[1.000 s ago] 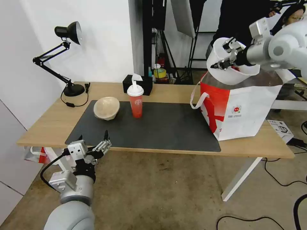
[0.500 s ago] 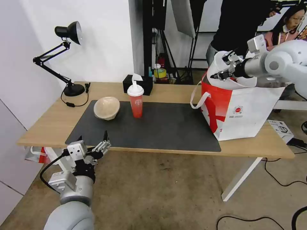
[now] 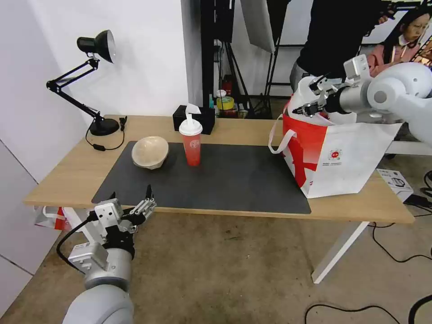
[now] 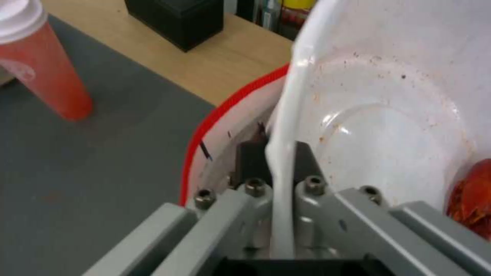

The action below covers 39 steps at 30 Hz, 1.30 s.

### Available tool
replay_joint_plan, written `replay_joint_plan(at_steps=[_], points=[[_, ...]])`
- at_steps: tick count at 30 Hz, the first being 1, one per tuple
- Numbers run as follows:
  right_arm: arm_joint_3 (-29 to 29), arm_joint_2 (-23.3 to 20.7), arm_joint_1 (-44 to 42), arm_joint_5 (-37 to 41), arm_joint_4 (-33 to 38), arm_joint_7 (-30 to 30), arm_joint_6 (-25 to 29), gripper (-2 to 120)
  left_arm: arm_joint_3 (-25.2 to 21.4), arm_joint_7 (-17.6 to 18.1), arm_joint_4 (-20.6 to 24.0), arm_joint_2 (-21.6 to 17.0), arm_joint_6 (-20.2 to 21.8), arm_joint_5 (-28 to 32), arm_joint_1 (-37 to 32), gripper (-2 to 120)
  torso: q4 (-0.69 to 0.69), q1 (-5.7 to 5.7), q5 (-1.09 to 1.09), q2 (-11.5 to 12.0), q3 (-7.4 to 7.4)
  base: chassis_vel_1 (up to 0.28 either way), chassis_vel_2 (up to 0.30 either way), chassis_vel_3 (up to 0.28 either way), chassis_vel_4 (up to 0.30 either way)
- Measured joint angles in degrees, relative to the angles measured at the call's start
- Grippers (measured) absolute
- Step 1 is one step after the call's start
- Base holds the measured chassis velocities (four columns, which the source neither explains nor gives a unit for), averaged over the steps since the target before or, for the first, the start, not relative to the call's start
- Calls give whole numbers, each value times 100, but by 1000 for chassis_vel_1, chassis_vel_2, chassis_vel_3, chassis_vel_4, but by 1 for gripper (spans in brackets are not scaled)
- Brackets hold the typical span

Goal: Pick up the trash from the table and place it into the takeout bag.

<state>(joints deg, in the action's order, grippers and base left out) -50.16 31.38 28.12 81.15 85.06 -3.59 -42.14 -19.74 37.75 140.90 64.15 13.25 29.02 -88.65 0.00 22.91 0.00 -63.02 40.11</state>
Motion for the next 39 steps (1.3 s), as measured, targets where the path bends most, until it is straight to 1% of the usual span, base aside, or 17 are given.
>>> replay_joint_plan(at_steps=[2, 3, 6, 7, 9, 10, 11, 12, 16, 17, 20, 21, 22, 25, 29, 37, 39], points=[[49, 20, -9, 105, 12, 121, 0, 14, 8, -1, 0, 2, 0, -4, -3, 100, 0, 0, 0, 0, 0, 0, 0, 0, 0], [49, 20, -9, 105, 12, 121, 0, 14, 8, -1, 0, 2, 0, -4, -3, 100, 0, 0, 0, 0, 0, 0, 0, 0, 0], [80, 41, -11, 164, 5, 199, 0, 28, 20, -2, 5, 2, 2, -11, -6, 100, 0, 0, 0, 0, 0, 0, 0, 0, 0], [80, 41, -11, 164, 5, 199, 0, 28, 20, -2, 5, 2, 2, -11, -6, 100, 0, 0, 0, 0, 0, 0, 0, 0, 0], [80, 48, 17, 167, -2, 202, 0, 39, 22, -3, 10, 4, 3, -17, -14, 100, 0, 0, 0, 0, 0, 0, 0, 0, 0], [79, 48, 19, 166, -3, 202, 0, 39, 22, -3, 10, 4, 3, -17, -14, 100, 0, 0, 0, 0, 0, 0, 0, 0, 0], [56, 51, 60, 155, -9, 201, 0, 48, 23, -4, 13, 4, 3, -19, -18, 100, 0, 0, -1, 0, 0, 0, 0, 0, 0], [56, 51, 60, 155, -9, 201, 0, 48, 23, -4, 13, 4, 3, -19, -18, 100, 0, 0, -1, 0, 0, 0, 0, 0, 0], [2, 33, 93, 77, 8, 195, 0, 65, 27, -10, 47, 36, 5, -43, -56, 100, 0, 0, 0, 0, 0, 0, 0, 0, 0], [2, 33, 93, 77, 8, 195, 0, 65, 27, -10, 47, 36, 5, -43, -56, 100, 0, 0, 0, 0, 0, 0, 0, 0, 0], [-42, -14, 88, 24, 58, 201, 0, 80, 33, -17, 58, 48, 4, -83, -84, 100, 0, 0, 0, 0, 0, 0, 0, 0, 0], [-61, -37, 85, 9, 83, 201, 0, 84, 33, -18, 63, 49, 5, -86, -85, 100, 1, 0, 0, 0, 0, 0, 0, 0, 0], [-61, -37, 85, 9, 83, 201, 0, 84, 33, -18, 63, 49, 5, -86, -85, 100, 1, 0, 0, 0, 0, 0, 0, 0, 0], [-33, -111, 9, -20, 163, 207, 0, 97, 29, -20, 75, 54, 5, -90, -91, 100, 0, 0, 1, 0, 0, 0, 0, 0, 0], [-9, -166, -12, -48, 190, 208, 0, 100, 28, -20, 82, 58, 5, -93, -111, 100, 0, 0, 1, 0, 0, 0, 0, 0, 0], [26, -214, -12, -66, 200, 206, 0, 100, 24, -20, 96, 69, 5, -109, -153, 100, 0, 0, 0, 0, 0, 0, 0, 0, 0], [149, -251, -34, -68, 233, 204, 0, 100, 20, -20, 109, 69, 5, -113, -167, 100, 0, 0, 0, 0, 0, 0, 0, 0, 0]])
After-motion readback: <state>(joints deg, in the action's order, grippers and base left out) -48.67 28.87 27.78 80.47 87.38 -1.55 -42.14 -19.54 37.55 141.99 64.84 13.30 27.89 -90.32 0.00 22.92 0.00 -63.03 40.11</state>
